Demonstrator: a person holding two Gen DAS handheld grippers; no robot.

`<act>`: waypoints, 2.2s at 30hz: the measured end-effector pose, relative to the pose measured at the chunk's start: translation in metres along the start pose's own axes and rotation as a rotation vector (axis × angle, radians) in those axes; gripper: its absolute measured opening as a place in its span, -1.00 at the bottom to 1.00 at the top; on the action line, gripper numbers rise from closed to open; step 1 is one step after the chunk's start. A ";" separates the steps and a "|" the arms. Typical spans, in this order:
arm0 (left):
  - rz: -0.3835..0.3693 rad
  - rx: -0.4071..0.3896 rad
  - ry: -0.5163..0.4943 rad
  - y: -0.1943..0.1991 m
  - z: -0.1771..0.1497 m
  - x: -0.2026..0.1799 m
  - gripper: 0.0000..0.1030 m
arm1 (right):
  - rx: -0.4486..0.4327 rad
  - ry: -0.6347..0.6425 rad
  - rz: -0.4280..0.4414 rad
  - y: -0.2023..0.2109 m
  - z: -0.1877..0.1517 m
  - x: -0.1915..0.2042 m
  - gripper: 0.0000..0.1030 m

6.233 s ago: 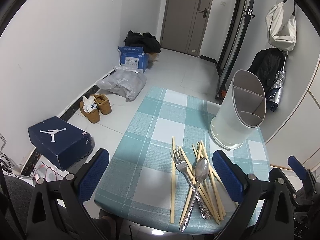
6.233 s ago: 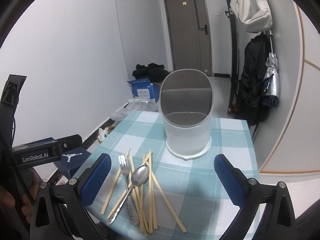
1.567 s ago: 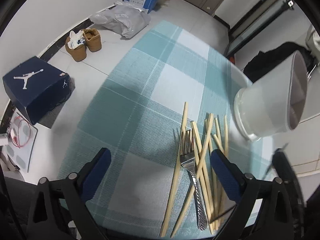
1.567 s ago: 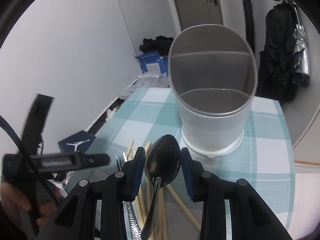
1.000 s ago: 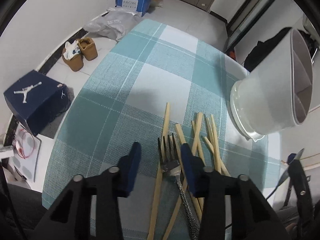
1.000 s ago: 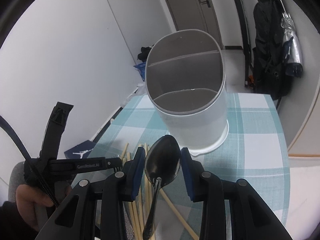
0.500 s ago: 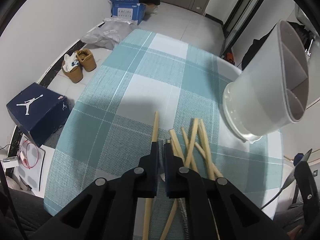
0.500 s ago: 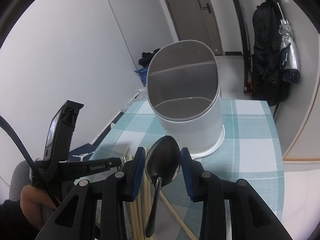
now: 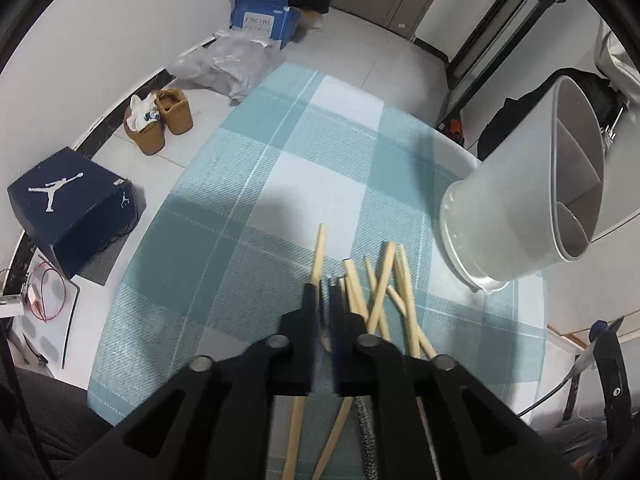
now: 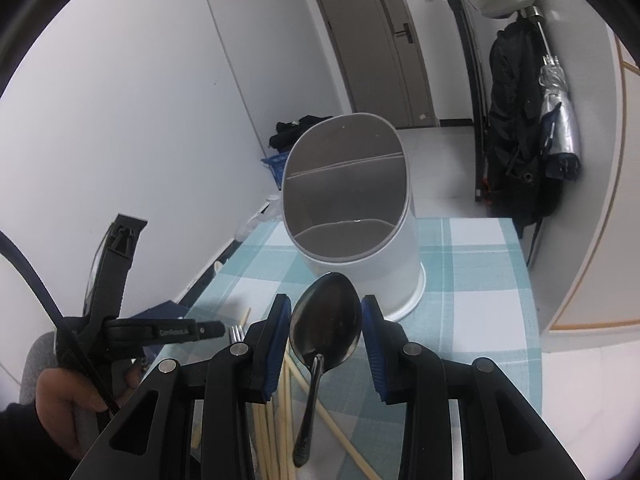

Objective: Organize utensils
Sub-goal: 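Lower the left gripper onto the silver fork and close on it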

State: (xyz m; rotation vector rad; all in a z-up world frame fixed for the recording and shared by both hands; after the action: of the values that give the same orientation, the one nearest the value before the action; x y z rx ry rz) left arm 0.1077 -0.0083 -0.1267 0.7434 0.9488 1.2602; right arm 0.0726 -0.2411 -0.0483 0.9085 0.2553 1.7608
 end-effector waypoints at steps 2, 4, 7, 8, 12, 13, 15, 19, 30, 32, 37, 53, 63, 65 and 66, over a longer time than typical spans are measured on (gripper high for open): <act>-0.003 -0.006 -0.001 0.000 -0.002 0.000 -0.22 | -0.003 -0.003 0.005 0.001 -0.001 0.002 -0.33; -0.010 -0.025 -0.004 0.001 -0.002 -0.001 0.03 | -0.006 -0.002 0.011 0.003 -0.001 0.004 -0.33; 0.022 -0.029 -0.064 -0.003 -0.002 -0.007 0.03 | -0.006 0.003 0.014 0.002 -0.002 0.007 -0.33; 0.022 -0.026 -0.072 -0.005 -0.003 -0.006 0.03 | -0.005 0.003 0.014 0.002 -0.002 0.007 -0.33; 0.020 0.027 -0.048 -0.019 -0.005 -0.002 0.03 | -0.004 0.003 0.008 0.001 -0.002 0.007 -0.33; 0.021 0.024 -0.054 -0.019 -0.004 -0.003 0.03 | -0.003 -0.001 0.006 0.000 -0.002 0.006 -0.33; 0.033 0.017 -0.075 -0.018 -0.002 -0.005 0.02 | -0.002 -0.005 0.003 -0.001 -0.001 0.004 -0.33; 0.040 0.024 -0.089 -0.020 -0.003 -0.007 -0.45 | 0.006 -0.016 -0.005 -0.004 -0.002 0.000 -0.33; 0.067 0.012 -0.086 -0.020 -0.003 -0.011 -0.99 | 0.008 -0.017 -0.011 -0.008 -0.001 -0.003 -0.33; 0.054 0.007 -0.075 -0.019 -0.002 -0.011 -1.00 | 0.009 -0.022 -0.012 -0.007 -0.001 -0.004 -0.33; 0.039 -0.028 -0.070 -0.011 0.002 -0.013 -1.00 | 0.010 -0.022 -0.009 -0.007 -0.001 -0.005 -0.33; -0.014 -0.166 -0.087 0.026 0.014 -0.013 -1.00 | -0.034 0.001 -0.028 0.004 0.002 -0.001 -0.33; -0.086 -0.043 0.030 -0.001 0.003 0.006 -0.08 | -0.037 -0.008 -0.017 0.008 -0.001 0.004 -0.33; -0.084 -0.046 0.008 -0.003 0.005 0.001 -0.06 | -0.036 -0.007 -0.016 0.006 0.000 0.004 -0.33; -0.078 -0.037 -0.006 -0.006 0.005 -0.001 -0.06 | -0.035 -0.009 -0.015 0.006 0.001 0.004 -0.33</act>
State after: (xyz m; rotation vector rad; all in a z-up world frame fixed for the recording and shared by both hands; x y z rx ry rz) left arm 0.1147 -0.0104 -0.1291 0.6750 0.9382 1.2033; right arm 0.0685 -0.2403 -0.0430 0.8874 0.2240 1.7418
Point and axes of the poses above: each gripper's, at about its wrist camera, not at the fingertips, and y roughly against the way its jaws point, x to its left, z to its top, the point moved 5 cm from there along -y, roughly the way its jaws point, and after that the axes turned 15 degrees about -y, right-handed, at the moved point
